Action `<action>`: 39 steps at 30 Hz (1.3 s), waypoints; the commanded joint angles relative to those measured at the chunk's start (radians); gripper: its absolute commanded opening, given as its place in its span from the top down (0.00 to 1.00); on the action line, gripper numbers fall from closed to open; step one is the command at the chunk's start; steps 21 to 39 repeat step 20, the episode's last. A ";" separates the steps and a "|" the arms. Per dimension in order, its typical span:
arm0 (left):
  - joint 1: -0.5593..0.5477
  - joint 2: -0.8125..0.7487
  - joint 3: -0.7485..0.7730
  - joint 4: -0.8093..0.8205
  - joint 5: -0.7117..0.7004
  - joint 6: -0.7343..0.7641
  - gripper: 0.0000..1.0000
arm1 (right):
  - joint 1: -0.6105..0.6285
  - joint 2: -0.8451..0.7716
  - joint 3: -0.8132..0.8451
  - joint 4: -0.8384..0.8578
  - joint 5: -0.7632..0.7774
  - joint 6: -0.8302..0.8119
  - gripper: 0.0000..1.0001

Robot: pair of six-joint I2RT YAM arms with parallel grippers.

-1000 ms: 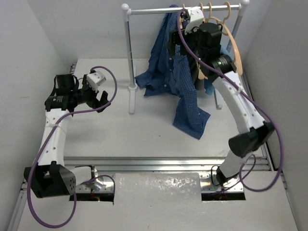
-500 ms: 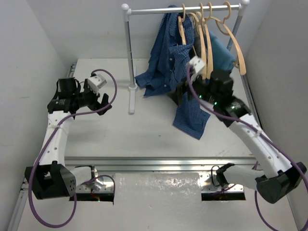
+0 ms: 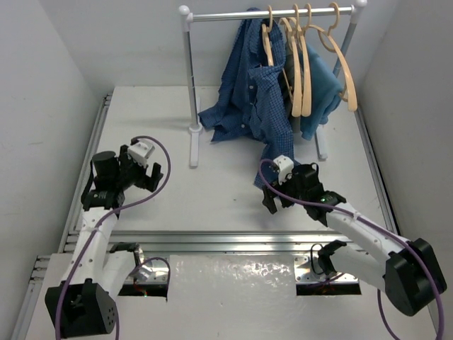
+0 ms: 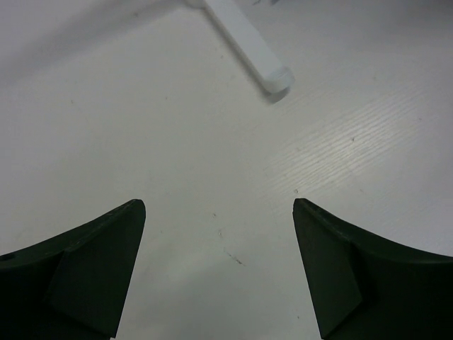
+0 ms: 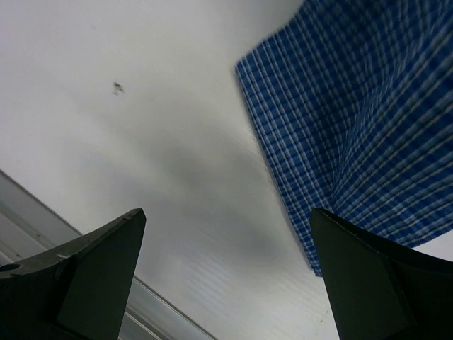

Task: Place the shirt on the hanger

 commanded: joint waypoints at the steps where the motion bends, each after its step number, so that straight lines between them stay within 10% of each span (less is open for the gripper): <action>1: 0.000 -0.031 -0.050 0.123 -0.093 -0.063 0.16 | -0.010 0.027 -0.027 0.086 0.064 0.058 0.01; 13: 0.000 -0.041 -0.176 0.197 -0.170 -0.129 0.16 | -0.013 0.062 0.028 0.049 0.320 0.308 0.01; 39: 0.000 -0.028 -0.193 0.220 -0.175 -0.161 0.16 | -0.013 0.078 0.051 0.047 0.345 0.325 0.01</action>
